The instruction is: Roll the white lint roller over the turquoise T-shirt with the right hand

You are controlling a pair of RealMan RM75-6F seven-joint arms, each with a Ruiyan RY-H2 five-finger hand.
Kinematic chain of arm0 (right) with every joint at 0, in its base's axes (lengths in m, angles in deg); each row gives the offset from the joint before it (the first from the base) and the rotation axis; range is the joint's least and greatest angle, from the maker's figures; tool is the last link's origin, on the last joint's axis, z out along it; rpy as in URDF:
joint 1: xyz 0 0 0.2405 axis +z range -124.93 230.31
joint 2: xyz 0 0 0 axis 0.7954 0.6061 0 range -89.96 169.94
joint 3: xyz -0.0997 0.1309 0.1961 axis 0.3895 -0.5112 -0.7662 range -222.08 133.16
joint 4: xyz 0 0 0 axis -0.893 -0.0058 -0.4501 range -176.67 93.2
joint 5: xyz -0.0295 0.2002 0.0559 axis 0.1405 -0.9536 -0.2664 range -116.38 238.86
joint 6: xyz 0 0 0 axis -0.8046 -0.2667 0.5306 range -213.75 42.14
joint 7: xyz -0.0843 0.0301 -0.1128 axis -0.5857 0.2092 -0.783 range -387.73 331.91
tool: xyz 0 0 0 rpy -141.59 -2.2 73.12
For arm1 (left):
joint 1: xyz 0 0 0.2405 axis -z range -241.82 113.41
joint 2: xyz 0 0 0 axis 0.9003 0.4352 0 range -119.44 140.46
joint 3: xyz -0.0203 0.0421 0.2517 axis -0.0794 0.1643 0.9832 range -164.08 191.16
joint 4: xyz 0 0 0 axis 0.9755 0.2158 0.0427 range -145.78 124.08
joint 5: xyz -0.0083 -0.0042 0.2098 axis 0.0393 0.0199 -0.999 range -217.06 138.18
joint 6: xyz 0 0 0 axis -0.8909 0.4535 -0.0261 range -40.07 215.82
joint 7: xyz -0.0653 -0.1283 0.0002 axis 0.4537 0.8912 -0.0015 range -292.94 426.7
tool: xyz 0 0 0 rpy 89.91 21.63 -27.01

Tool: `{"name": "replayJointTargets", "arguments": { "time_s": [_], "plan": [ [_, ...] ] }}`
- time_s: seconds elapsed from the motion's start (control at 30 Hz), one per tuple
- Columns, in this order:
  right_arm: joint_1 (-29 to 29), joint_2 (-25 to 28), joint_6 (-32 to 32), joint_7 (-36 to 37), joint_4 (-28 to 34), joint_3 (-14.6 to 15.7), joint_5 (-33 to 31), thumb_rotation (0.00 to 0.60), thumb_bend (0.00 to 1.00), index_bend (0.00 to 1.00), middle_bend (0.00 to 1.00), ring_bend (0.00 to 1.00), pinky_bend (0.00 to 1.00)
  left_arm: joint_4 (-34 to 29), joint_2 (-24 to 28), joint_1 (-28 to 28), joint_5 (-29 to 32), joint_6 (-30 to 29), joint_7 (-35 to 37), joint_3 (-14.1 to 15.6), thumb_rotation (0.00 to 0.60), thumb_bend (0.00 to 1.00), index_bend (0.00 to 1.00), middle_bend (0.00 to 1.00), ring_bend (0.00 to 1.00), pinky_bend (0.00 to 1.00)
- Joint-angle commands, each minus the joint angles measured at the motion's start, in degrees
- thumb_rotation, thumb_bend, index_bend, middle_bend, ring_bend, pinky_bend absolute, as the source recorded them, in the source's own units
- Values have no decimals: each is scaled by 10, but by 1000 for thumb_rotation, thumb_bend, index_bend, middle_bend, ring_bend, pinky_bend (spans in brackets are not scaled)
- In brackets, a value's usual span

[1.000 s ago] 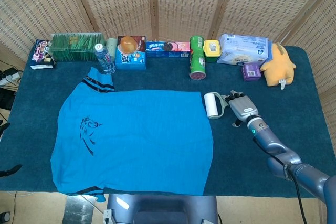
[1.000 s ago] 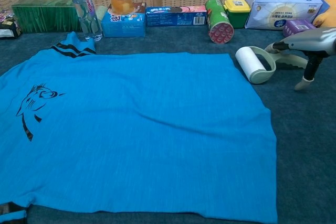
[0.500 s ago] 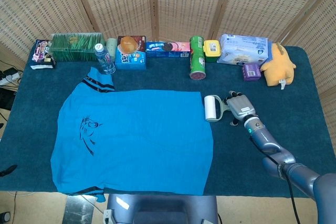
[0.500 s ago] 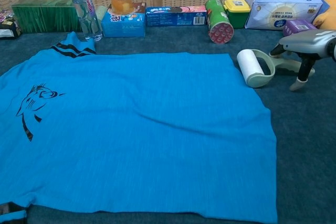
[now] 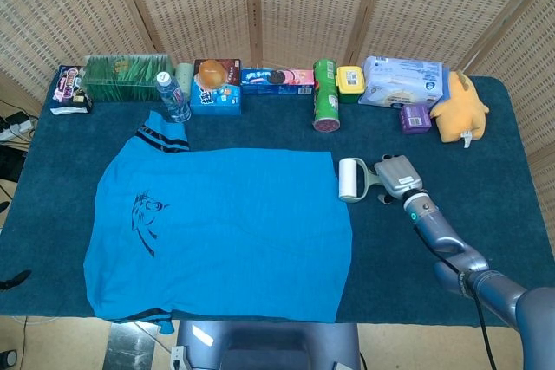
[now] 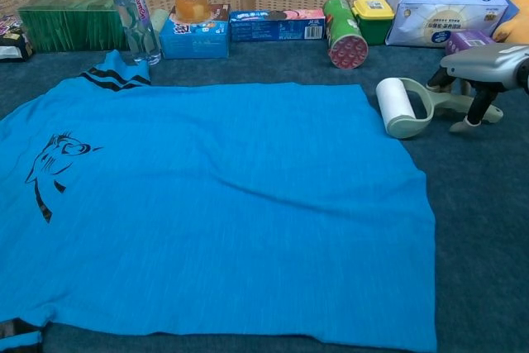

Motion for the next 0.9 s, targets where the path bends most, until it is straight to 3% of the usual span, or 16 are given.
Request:
{"name": "replayJointTargets", "arguments": {
  "time_s": [0.03, 0.27, 0.5, 0.7, 0.9],
  "plan": [
    [-1, 0, -3, 2, 0, 0, 0, 600, 307, 503, 511, 313, 356, -1, 1, 0, -1, 0, -1, -1, 600, 90, 0, 0, 0, 18],
    [-3, 8, -13, 3, 8, 2, 5, 600, 349, 505, 524, 341, 420, -5, 3, -2, -2, -2, -2, 0, 600, 91, 0, 0, 0, 18],
    [-3, 19, -27, -4, 19, 5, 16, 600, 372, 505, 537, 407, 584, -7, 1, -2, -8, -4, -3, 0, 600, 90, 0, 0, 0, 18],
    [-2, 26, -31, -9, 26, 7, 19, 600, 380, 482, 538, 449, 601, -7, 0, -2, -11, -5, -2, 0, 600, 91, 0, 0, 0, 18],
    [-2, 32, -41, -14, 33, 10, 26, 600, 384, 449, 561, 615, 639, -7, 1, -2, -14, -5, 0, -1, 600, 90, 0, 0, 0, 18]
  ]
}}
